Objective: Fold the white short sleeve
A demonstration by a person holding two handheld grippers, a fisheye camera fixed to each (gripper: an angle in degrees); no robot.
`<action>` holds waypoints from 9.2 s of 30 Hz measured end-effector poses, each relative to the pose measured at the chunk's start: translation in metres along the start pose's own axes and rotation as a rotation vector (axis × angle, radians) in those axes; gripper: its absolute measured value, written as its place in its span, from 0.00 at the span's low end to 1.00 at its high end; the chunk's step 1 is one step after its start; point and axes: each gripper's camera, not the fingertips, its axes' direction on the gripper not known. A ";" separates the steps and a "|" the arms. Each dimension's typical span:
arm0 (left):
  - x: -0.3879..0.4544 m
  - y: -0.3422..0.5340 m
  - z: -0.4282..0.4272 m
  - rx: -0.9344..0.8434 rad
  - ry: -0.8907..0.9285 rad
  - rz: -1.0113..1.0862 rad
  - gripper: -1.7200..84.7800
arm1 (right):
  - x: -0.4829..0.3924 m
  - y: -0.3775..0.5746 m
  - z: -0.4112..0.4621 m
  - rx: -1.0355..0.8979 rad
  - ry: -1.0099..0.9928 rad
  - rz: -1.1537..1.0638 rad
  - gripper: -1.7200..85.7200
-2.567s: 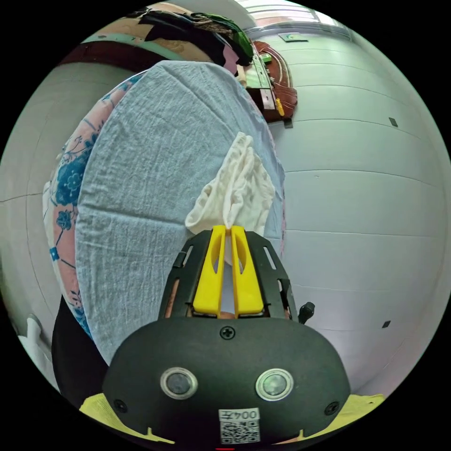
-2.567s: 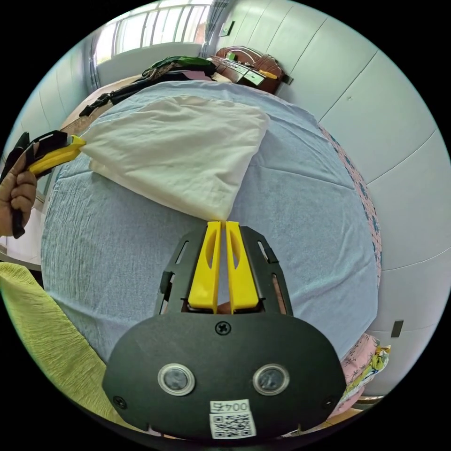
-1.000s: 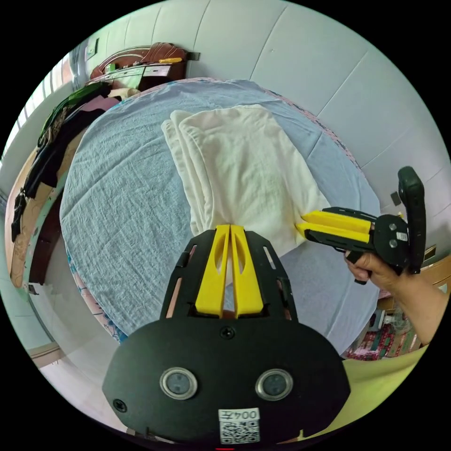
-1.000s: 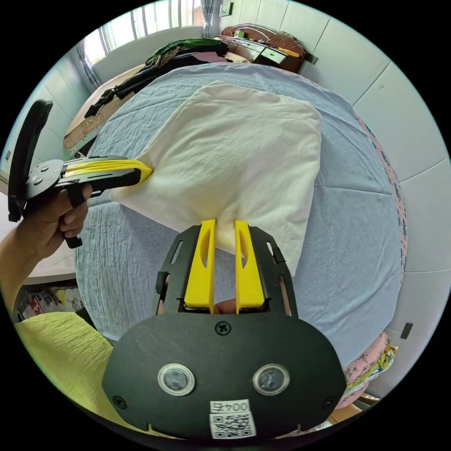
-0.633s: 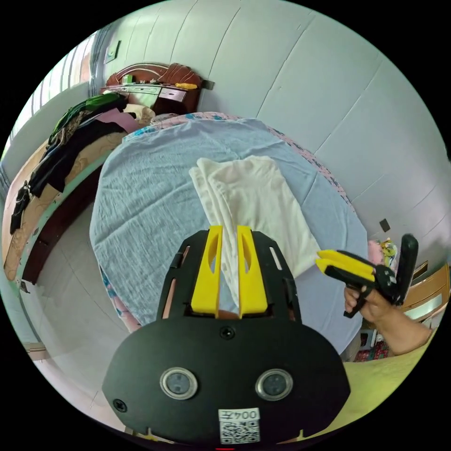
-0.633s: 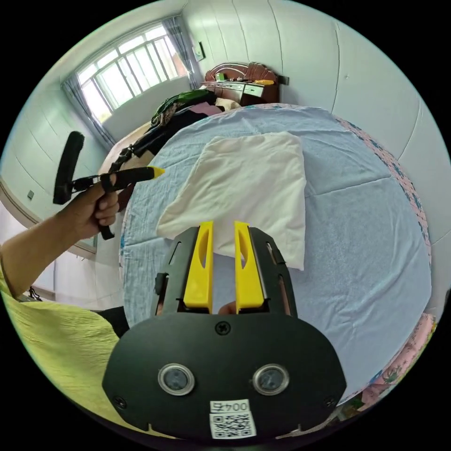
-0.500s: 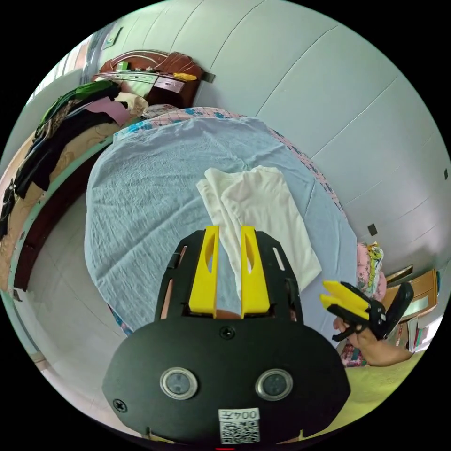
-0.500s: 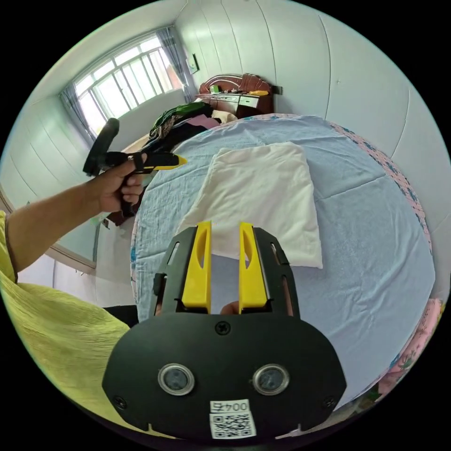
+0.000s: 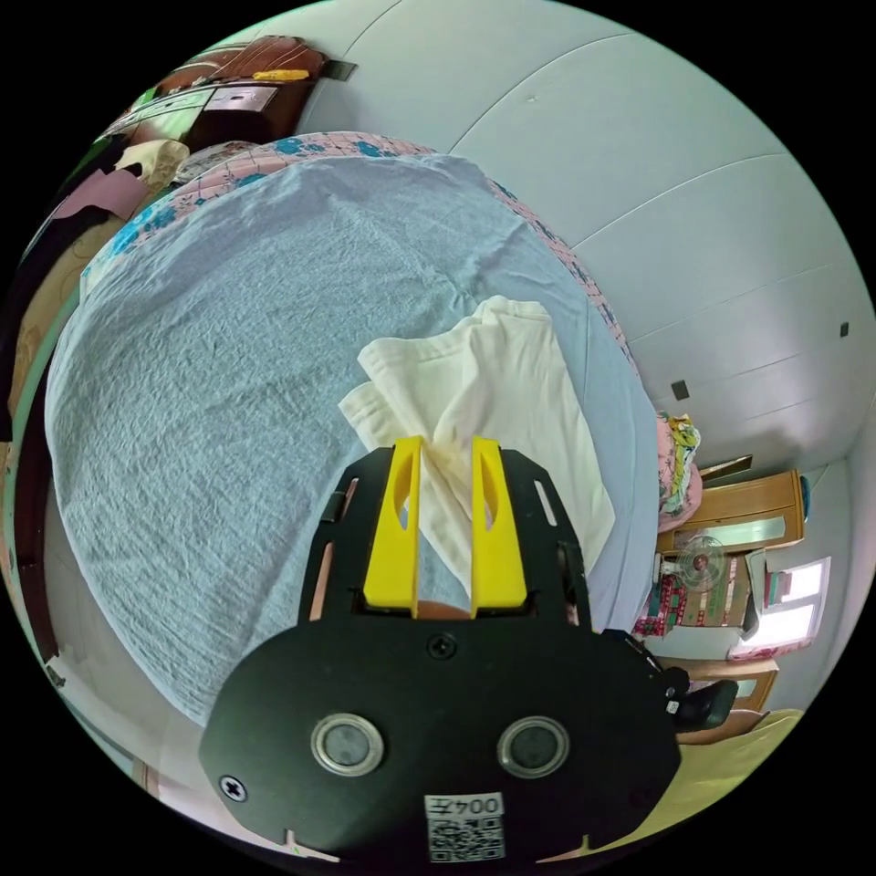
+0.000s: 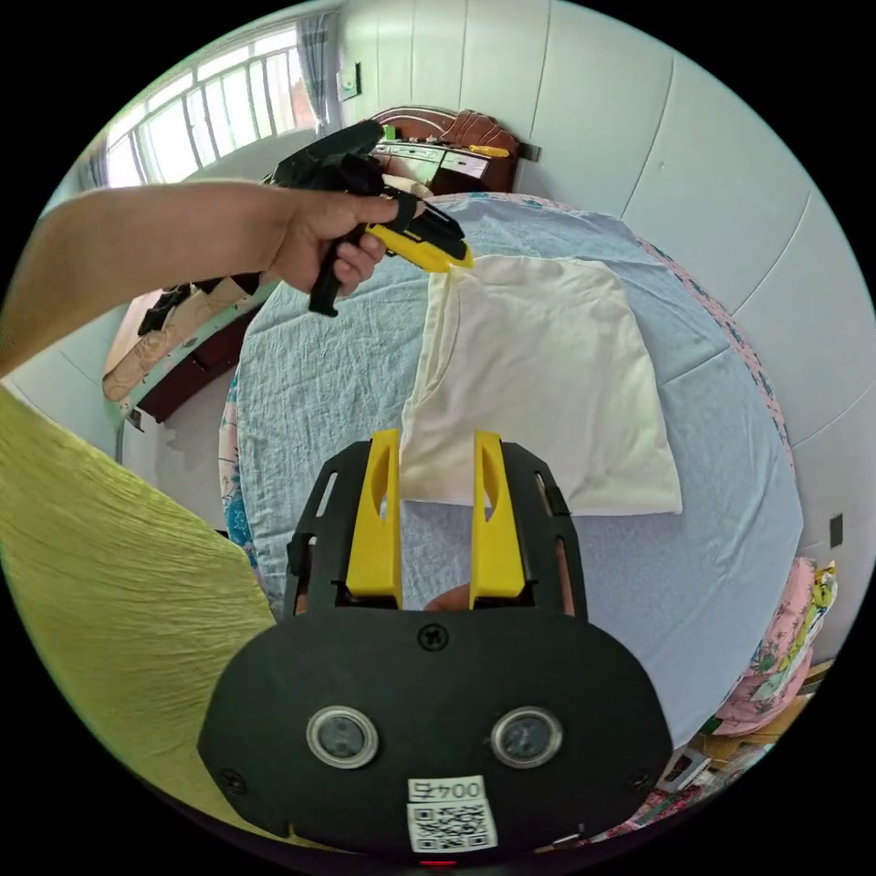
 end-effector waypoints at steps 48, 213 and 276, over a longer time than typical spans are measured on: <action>-0.060 -0.053 -0.024 0.051 -0.223 0.256 0.05 | -0.047 -0.002 0.023 -0.024 0.118 -0.094 0.01; 0.294 0.198 0.065 -0.156 -0.452 0.585 0.14 | 0.376 -0.327 0.077 -0.398 -0.205 -0.312 0.08; 0.255 0.118 0.020 0.277 -0.366 0.450 0.16 | 0.466 -0.219 0.035 -0.262 -0.285 0.013 0.12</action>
